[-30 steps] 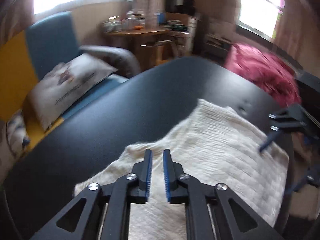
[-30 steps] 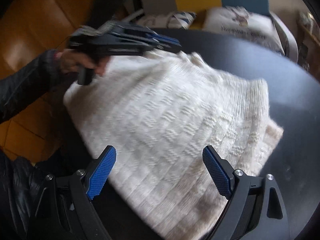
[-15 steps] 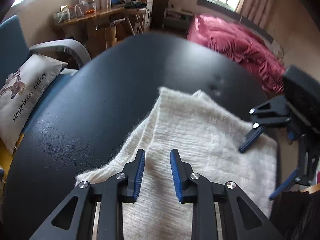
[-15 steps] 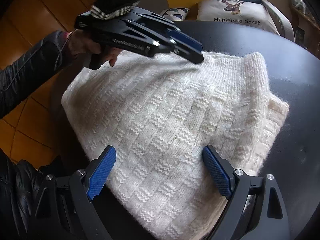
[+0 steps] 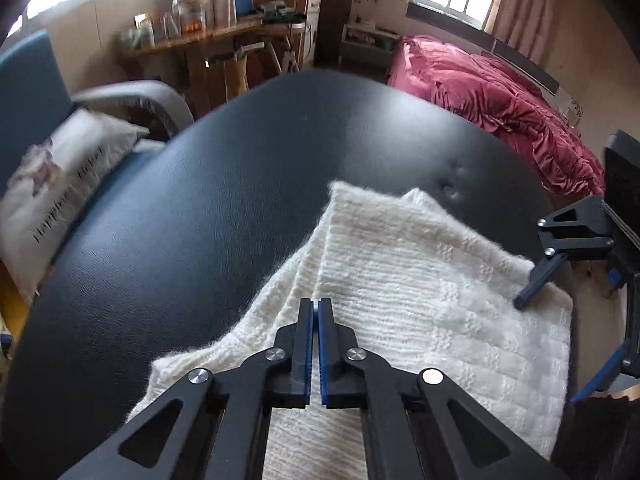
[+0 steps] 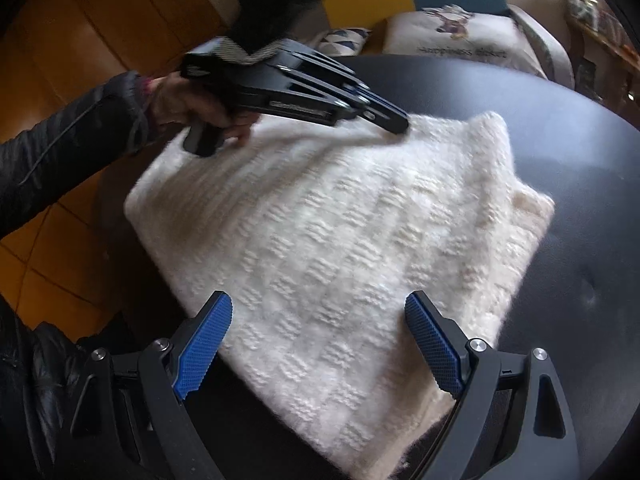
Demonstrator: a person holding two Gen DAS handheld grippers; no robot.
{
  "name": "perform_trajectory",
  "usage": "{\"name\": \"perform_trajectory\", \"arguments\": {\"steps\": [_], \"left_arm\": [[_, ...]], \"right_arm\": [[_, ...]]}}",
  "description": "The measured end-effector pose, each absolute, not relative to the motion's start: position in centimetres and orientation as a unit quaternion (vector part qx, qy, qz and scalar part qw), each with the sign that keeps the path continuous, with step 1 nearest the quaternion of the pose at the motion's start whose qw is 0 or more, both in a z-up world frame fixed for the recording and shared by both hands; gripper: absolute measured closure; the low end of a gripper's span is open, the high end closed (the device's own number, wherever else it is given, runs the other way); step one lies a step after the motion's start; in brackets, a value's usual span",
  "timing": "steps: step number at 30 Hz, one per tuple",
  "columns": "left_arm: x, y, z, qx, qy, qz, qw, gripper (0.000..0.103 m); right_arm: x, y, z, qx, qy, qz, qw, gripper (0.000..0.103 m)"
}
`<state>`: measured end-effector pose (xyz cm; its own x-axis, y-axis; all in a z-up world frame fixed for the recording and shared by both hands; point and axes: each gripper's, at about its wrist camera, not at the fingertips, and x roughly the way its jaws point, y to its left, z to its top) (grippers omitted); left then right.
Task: Fold clothes
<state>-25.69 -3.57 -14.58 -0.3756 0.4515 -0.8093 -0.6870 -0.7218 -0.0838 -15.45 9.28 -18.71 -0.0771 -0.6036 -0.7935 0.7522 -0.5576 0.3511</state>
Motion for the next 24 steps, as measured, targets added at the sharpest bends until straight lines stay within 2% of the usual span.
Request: {"name": "perform_trajectory", "arguments": {"steps": [8,10,15,20,23,24], "left_arm": [[-25.6,-3.6,-15.2,-0.431,0.16,0.828,0.321,0.101],[-25.7,-3.6,-16.2,-0.462,0.154,0.806,0.336,0.079],[-26.0,-4.3,-16.6,-0.491,0.123,0.786,0.355,0.074],[-25.7,-3.7,-16.4,-0.485,0.137,0.774,0.384,0.077],[-25.6,-2.8,-16.7,-0.48,0.166,0.771,0.385,0.085],[-25.8,-2.7,-16.8,-0.479,0.166,0.774,0.379,0.091]], "right_arm": [[-16.6,10.9,-18.0,0.492,0.053,-0.74,0.455,0.012],[-16.5,11.4,-17.9,0.495,0.057,-0.74,0.453,0.012],[-15.8,12.4,-17.4,0.495,0.07,-0.74,0.45,0.012],[-15.6,12.3,-17.6,0.498,0.074,-0.739,0.448,0.012],[-15.8,12.7,-17.6,0.5,0.07,-0.739,0.445,0.012],[-15.8,12.8,-17.6,0.501,0.069,-0.739,0.445,0.012]]}}
